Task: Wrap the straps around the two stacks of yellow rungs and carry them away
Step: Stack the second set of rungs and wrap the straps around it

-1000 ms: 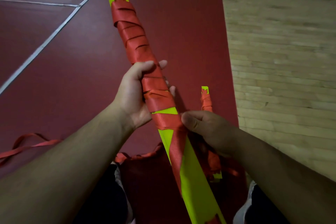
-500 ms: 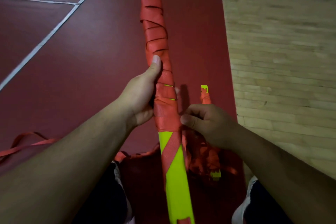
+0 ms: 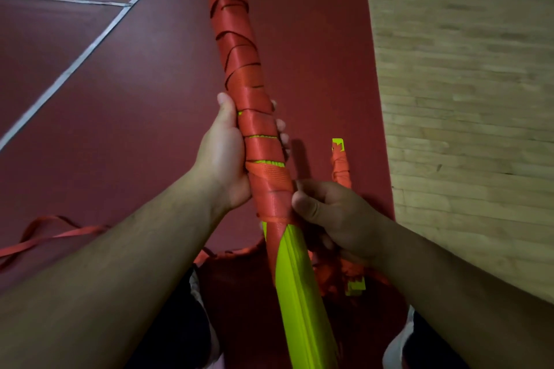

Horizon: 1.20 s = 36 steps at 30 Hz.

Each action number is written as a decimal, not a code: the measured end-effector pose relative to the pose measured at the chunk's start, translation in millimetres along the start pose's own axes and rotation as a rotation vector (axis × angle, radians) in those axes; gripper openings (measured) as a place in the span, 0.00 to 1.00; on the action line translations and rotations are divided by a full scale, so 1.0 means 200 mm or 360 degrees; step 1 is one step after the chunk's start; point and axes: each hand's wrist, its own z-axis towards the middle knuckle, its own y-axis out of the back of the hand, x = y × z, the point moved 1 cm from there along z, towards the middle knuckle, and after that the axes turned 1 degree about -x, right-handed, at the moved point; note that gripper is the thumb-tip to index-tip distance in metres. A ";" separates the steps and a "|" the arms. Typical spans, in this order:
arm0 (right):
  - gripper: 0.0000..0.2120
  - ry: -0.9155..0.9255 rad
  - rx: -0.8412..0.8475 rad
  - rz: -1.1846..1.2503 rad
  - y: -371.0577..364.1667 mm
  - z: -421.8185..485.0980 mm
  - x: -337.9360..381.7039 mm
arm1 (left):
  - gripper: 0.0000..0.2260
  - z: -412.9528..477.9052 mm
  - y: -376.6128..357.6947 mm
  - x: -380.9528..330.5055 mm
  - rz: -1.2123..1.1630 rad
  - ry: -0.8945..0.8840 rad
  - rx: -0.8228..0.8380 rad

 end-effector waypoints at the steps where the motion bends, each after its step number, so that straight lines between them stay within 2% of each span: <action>1: 0.13 0.0024 -0.0048 -0.0041 0.01 0.01 0.00 | 0.32 0.01 0.01 -0.01 0.0095 -0.0026 -0.0044; 3: 0.11 0.0004 -0.0220 -0.0166 0.02 0.03 -0.01 | 0.29 0.02 0.00 -0.01 0.0248 -0.0059 -0.0106; 5: 0.22 -0.0027 -0.0348 -0.0344 0.03 0.05 -0.05 | 0.24 0.00 -0.01 0.01 0.0348 -0.0029 -0.0148; 6: 0.26 -0.0048 -0.0364 -0.0452 0.03 0.05 -0.06 | 0.22 0.00 -0.01 0.02 0.0402 -0.0016 -0.0178; 7: 0.25 -0.0072 -0.0366 -0.0506 0.02 0.05 -0.06 | 0.20 0.00 -0.01 0.03 0.0436 -0.0008 -0.0213; 10: 0.18 -0.0152 -0.0227 -0.0441 0.02 0.05 -0.01 | 0.18 0.00 0.00 0.02 0.0307 0.0000 -0.0231; 13: 0.14 -0.0165 0.0021 -0.0542 0.07 0.03 0.09 | 0.20 0.00 0.00 -0.02 0.0103 0.0032 -0.0088; 16: 0.30 -0.0171 0.0159 -0.0684 0.11 0.02 0.11 | 0.20 -0.01 0.00 -0.05 0.0031 0.0062 0.0028; 18: 0.34 -0.0147 0.0135 -0.0723 0.13 0.02 0.11 | 0.20 0.00 0.02 -0.06 0.0000 0.0073 0.0047; 22: 0.18 0.0081 -0.0069 -0.0552 0.15 0.01 0.16 | 0.18 0.01 0.03 -0.05 -0.0013 0.0105 0.0076; 25: 0.17 0.0292 -0.0226 -0.0502 0.13 0.00 0.18 | 0.19 0.02 0.02 -0.04 -0.0002 0.0094 0.0056; 29: 0.24 0.0360 -0.0307 -0.0440 0.14 0.00 0.18 | 0.17 0.04 0.02 -0.04 0.0041 0.0089 0.0005; 33: 0.12 0.0376 -0.0375 -0.0694 0.17 0.01 0.16 | 0.18 0.04 0.04 -0.04 0.0033 0.0114 0.0062; 35: 0.10 0.0326 -0.0334 -0.0731 0.17 0.01 0.15 | 0.17 0.04 0.04 -0.05 -0.0016 0.0142 0.0119; 36: 0.13 0.0289 -0.0300 -0.0702 0.16 0.01 0.15 | 0.16 0.04 0.05 -0.05 -0.0048 0.0157 0.0145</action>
